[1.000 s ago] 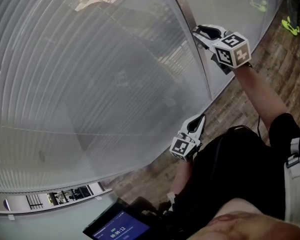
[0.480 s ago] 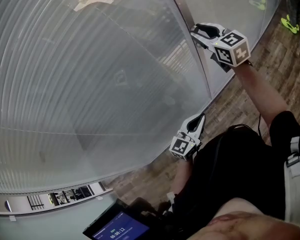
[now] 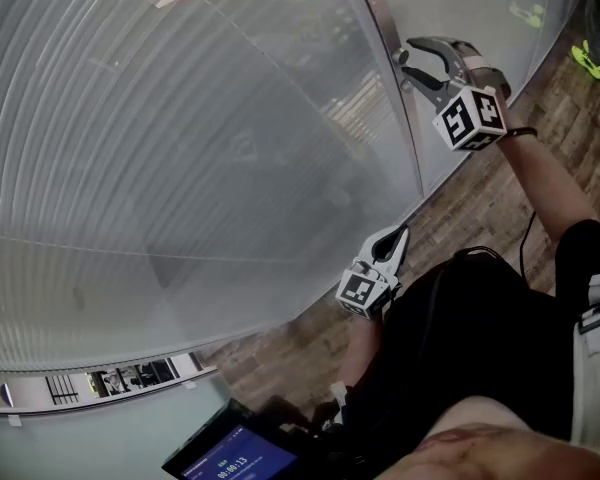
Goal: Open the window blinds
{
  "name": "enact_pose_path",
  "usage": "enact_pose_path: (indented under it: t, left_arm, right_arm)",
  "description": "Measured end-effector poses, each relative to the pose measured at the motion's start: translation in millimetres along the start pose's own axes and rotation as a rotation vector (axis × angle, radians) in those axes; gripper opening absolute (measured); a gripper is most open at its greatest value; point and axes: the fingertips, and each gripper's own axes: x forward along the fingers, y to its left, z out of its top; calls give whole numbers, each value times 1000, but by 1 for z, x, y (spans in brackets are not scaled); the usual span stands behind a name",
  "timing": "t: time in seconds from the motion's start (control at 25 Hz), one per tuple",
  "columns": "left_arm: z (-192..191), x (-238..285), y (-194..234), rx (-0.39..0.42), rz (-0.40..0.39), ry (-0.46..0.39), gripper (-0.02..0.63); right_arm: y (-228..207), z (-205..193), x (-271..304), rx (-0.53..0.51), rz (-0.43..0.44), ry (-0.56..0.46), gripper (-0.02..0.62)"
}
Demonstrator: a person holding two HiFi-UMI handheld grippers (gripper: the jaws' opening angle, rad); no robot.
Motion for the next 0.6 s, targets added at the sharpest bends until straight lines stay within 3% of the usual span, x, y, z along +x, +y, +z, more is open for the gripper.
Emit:
enact_pose_path:
  t: [0.08, 0.2, 0.4, 0.6]
  left_arm:
    - [0, 0, 2, 0, 7, -1, -2]
    - [0, 0, 1, 0, 6, 0, -2]
    - [-2, -1, 0, 1, 18, 3, -2]
    - [-2, -2, 4, 0, 25, 5, -2]
  right_arm:
    - [8, -5, 4, -144, -2, 23, 215]
    - [15, -8, 9, -259, -8, 46, 204]
    - [15, -2, 9, -315, -17, 38, 199]
    - [16, 1, 13, -343, -27, 31, 129]
